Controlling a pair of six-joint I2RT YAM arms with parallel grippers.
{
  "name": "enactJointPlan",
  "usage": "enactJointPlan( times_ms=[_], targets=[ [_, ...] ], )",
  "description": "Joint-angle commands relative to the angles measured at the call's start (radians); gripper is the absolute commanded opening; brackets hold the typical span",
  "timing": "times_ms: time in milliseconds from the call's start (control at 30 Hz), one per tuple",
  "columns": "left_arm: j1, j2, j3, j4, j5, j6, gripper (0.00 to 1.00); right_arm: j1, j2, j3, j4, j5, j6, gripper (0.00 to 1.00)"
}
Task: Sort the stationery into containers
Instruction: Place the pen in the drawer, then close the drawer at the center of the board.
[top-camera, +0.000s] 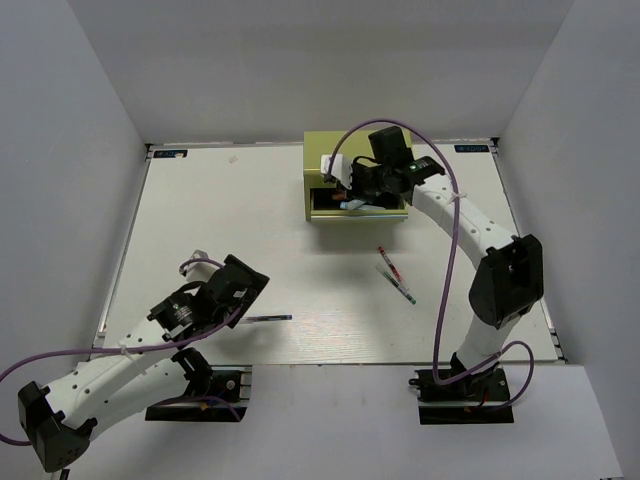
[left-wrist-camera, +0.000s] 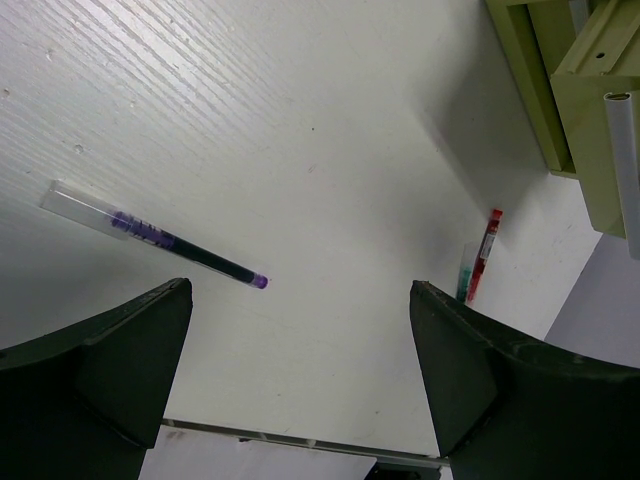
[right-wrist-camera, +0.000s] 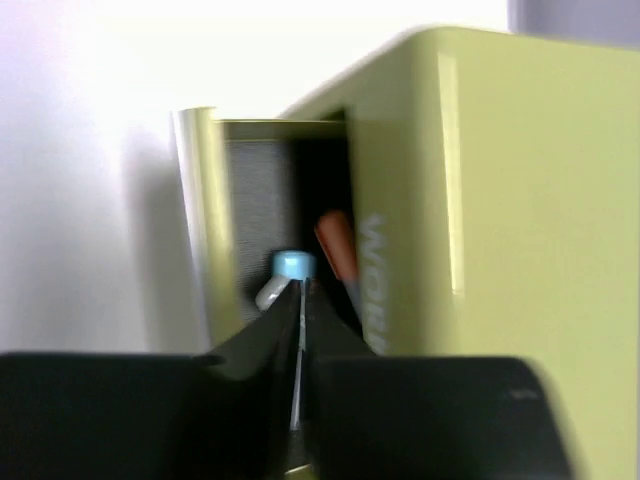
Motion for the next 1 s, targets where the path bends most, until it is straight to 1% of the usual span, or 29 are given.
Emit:
enactJointPlan(
  times_ms=[0,33,67,167,200,267,300,333,367,400,433,467,500,567,600,633,733,767,867,900,967],
  targets=[
    [0.004,-0.009,0.023,0.006,-0.006,-0.014,0.99,-0.023,-0.059,0.030,-0.246,-0.288,-0.118,0.00],
    [0.004,-0.009,0.023,0.006,-0.006,-0.014,0.99,-0.023,-0.063,0.029,-0.287,-0.363,-0.217,0.00],
    [0.004,-0.009,0.023,0.006,-0.006,-0.014,0.99,-0.025,-0.063,0.015,-0.383,-0.374,-0.241,0.00],
    [0.004,-0.009,0.023,0.006,0.003,-0.014,0.99,-0.013,-0.019,0.019,-0.485,-0.376,-0.328,0.00],
    [0.004,-0.009,0.023,0.006,0.003,-0.014,0.99,-0.013,-0.007,0.030,-0.512,-0.370,-0.333,0.00],
    [0.004,0.000,0.014,0.015,0.003,-0.014,0.99,-0.013,0.036,0.032,-0.511,-0.317,-0.338,0.00],
    [0.004,0.000,0.014,0.015,0.012,-0.014,0.99,-0.013,0.038,0.024,-0.431,-0.278,-0.283,0.00],
    [0.004,0.000,0.014,0.015,0.012,-0.014,0.99,-0.016,0.038,-0.008,-0.401,-0.255,-0.264,0.00],
    [0.004,0.000,0.014,0.015,0.012,-0.014,0.99,-0.013,0.033,-0.025,-0.273,-0.211,-0.209,0.00],
    [0.004,0.000,0.014,0.024,0.012,-0.014,0.99,-0.014,0.029,-0.042,-0.235,-0.157,-0.190,0.00],
    [0.004,0.000,0.014,0.024,0.021,-0.014,0.99,-0.013,0.021,-0.097,-0.199,-0.132,-0.174,0.00],
    [0.004,0.000,0.014,0.024,0.022,-0.014,0.99,-0.010,0.020,-0.108,-0.133,-0.108,-0.158,0.00],
    [0.004,0.000,0.014,0.035,0.022,-0.014,0.99,-0.010,0.026,-0.125,-0.078,-0.033,-0.106,0.00],
    [0.004,0.009,0.014,0.049,0.022,-0.014,0.99,-0.013,0.041,-0.129,-0.007,0.004,-0.066,0.00],
    [0.004,0.009,0.014,0.049,0.022,-0.014,0.99,-0.013,0.049,-0.129,0.015,0.073,-0.036,0.00],
    [0.004,0.009,0.014,0.064,0.022,-0.014,0.99,-0.014,0.052,-0.129,0.059,0.092,-0.023,0.00],
    [0.004,0.009,-0.008,0.153,0.031,0.038,0.99,-0.019,0.073,-0.125,0.131,0.196,0.018,0.00],
    [0.004,0.019,-0.020,0.227,0.031,0.056,0.99,-0.019,0.081,-0.111,0.156,0.211,0.021,0.00],
    [0.004,0.037,-0.047,0.366,0.067,0.135,0.99,-0.020,0.113,-0.077,0.181,0.262,0.031,0.00],
    [0.004,0.064,-0.048,0.466,0.089,0.167,0.99,-0.027,0.130,-0.070,0.184,0.270,0.031,0.00],
    [0.004,0.109,-0.058,0.594,0.107,0.196,0.99,-0.024,0.141,-0.045,0.196,0.299,0.034,0.00]
  ],
)
